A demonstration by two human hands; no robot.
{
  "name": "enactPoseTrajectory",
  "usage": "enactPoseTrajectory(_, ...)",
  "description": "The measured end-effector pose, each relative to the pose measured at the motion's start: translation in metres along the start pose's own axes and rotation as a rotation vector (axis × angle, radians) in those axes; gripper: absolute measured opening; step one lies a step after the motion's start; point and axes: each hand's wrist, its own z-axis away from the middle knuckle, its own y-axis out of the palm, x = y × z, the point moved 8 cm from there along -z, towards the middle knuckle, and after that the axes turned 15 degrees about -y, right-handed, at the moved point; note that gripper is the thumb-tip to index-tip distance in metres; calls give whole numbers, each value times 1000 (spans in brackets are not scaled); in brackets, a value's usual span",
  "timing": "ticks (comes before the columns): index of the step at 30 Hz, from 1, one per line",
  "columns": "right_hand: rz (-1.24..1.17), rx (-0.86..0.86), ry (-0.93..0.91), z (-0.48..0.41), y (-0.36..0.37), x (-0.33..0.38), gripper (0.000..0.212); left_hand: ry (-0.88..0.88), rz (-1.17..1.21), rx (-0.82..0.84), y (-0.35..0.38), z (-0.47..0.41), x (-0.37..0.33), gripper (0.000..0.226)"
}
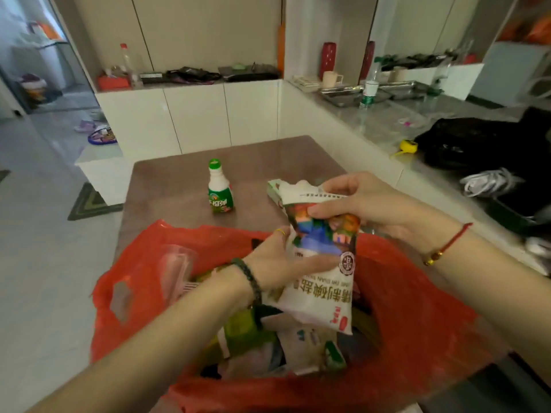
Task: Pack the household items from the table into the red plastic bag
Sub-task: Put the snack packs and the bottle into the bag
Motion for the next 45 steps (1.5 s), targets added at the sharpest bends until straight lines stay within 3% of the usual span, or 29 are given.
enactPoseTrajectory(2,-66,-132,-10,14,-11,-16,7,-40,34,-41,13,-6,16,29)
enactPoseTrajectory(5,29,-296,-59,35,-42,-44,22,-126,90,-38,18,-5,32,18)
enactPoseTrajectory(6,213,-267,-80,42,-49,-52,18,-136,81,-20,19,-3,34,10)
enactPoseTrajectory(9,749,57,-29,61,-45,-94,39,-162,-19,47,23,0,39,8)
enactPoseTrajectory(10,828,83,-18,65,-46,-102,32,-190,-73,67,25,0,41,9)
enactPoseTrajectory(12,889,-47,-34,65,-61,-101,17,-238,-190,92,35,-3,42,9)
enactPoseTrajectory(15,788,-254,-148,58,-82,-80,13,-275,-270,23,48,-18,39,9)
enactPoseTrajectory(17,664,-273,-200,54,-87,-67,15,-264,-291,-70,54,-31,35,8)
enactPoseTrajectory(22,114,-78,-9,61,-77,-66,21,-195,-318,-362,48,-67,29,43)
enactPoseTrajectory(26,-359,56,79,69,-62,-46,23,-297,-501,-404,55,-88,39,87)
enactPoseTrajectory(29,-444,68,52,61,-65,-31,21,-355,-839,-409,66,-95,44,107)
enactPoseTrajectory(32,-345,89,76,49,-64,-35,15,-324,-951,-409,69,-93,42,93)
enactPoseTrajectory(35,-210,156,96,41,-64,-43,18,-232,-846,-377,62,-81,35,81)
enactPoseTrajectory(38,-31,263,53,29,-71,-35,32,-56,-623,-356,36,-52,5,42)
enactPoseTrajectory(40,177,338,46,16,-78,-29,42,-24,-346,-354,2,-34,-14,15)
enactPoseTrajectory(43,483,344,0,-20,-90,-18,41,5,23,-478,-65,-25,-38,12)
enactPoseTrajectory(45,512,325,-79,-54,-81,-7,28,53,166,-621,-114,-26,-48,16)
